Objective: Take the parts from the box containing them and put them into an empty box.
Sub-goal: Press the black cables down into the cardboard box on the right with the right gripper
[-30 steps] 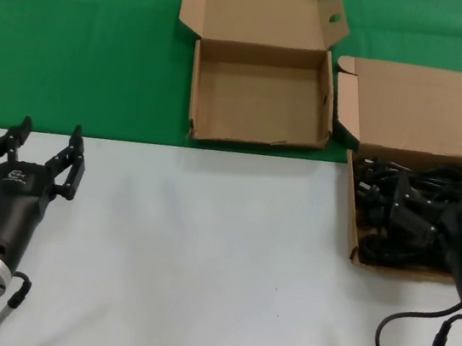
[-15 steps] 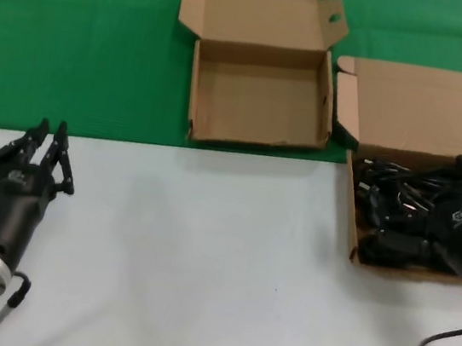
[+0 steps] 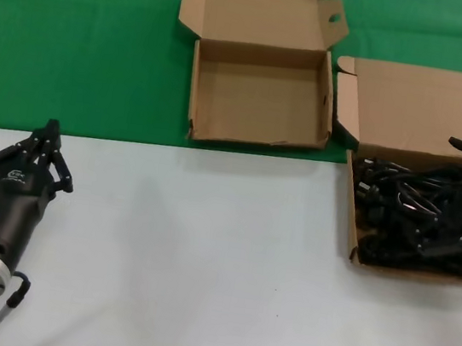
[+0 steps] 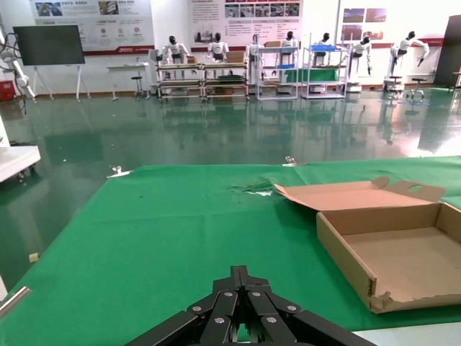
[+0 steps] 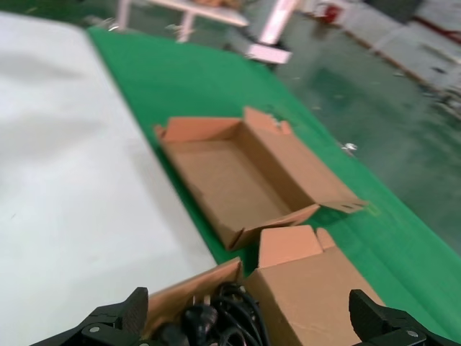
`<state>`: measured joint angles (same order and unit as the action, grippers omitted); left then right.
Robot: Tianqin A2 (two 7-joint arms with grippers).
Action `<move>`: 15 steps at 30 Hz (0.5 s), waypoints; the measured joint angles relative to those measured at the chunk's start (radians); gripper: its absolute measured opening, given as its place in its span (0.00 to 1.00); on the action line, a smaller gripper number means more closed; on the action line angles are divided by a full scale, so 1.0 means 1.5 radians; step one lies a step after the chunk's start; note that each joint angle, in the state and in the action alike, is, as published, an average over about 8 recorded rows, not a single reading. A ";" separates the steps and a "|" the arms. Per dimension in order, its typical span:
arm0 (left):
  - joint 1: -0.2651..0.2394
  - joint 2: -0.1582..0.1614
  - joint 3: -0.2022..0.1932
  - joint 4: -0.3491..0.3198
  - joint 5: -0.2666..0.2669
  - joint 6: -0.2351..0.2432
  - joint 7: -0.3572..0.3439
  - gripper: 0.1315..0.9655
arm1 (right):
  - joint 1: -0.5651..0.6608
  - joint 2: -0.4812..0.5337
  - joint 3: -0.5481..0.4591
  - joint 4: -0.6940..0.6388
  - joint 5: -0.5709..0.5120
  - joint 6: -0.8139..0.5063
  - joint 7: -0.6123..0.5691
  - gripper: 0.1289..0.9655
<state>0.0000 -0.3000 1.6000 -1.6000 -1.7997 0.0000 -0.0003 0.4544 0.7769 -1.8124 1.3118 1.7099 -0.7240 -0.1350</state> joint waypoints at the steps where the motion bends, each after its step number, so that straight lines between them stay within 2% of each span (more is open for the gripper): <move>1: 0.000 0.000 0.000 0.000 0.000 0.000 0.000 0.02 | 0.016 0.005 -0.008 -0.008 -0.006 -0.019 -0.008 1.00; 8: 0.000 0.000 0.000 0.000 0.000 0.000 0.000 0.01 | 0.140 0.029 -0.073 -0.082 -0.058 -0.156 -0.066 1.00; 15: 0.000 0.000 0.000 0.000 0.000 0.000 0.000 0.01 | 0.260 0.014 -0.133 -0.194 -0.125 -0.247 -0.124 1.00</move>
<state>0.0000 -0.3000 1.6000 -1.6000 -1.7997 0.0000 -0.0003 0.8441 0.7974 -2.0115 1.0209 1.5218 -1.0941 -0.3206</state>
